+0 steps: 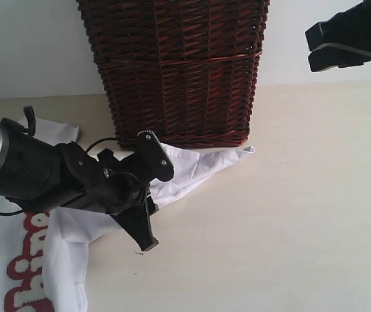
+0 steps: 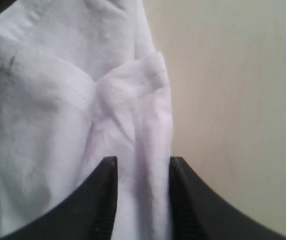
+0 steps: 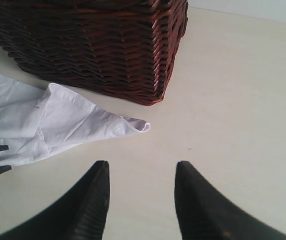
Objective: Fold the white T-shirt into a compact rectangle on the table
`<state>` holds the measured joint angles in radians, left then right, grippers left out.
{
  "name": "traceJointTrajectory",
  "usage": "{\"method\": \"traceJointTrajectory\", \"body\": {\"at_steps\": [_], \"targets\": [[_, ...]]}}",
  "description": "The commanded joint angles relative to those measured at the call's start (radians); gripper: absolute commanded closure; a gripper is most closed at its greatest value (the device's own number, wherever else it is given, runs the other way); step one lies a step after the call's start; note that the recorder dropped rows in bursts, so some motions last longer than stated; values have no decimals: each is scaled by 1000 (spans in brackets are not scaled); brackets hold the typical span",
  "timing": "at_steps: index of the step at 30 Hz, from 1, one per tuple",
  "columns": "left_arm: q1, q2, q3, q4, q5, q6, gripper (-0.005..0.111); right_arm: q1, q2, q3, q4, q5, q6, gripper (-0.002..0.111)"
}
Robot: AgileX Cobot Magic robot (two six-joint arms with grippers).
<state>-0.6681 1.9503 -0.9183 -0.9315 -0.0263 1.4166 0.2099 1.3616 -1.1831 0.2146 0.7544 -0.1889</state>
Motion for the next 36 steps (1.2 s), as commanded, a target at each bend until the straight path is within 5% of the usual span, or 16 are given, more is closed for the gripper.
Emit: {"method": "traceJointTrajectory", "body": {"at_steps": [1,18,22,36], "targets": [[-2,-1,-3,11,-16,-5,83,0,-10,2,4,-17,-11,66],[-2,-31,-3,13,46,19,87,0,-10,2,4,-17,-11,66],[-2,-46,-3,13,36,19,106,0,-10,2,4,-17,-11,66],[-11,-115,-3,13,50,20,107,0,-10,2,4,-10,-11,66]]}}
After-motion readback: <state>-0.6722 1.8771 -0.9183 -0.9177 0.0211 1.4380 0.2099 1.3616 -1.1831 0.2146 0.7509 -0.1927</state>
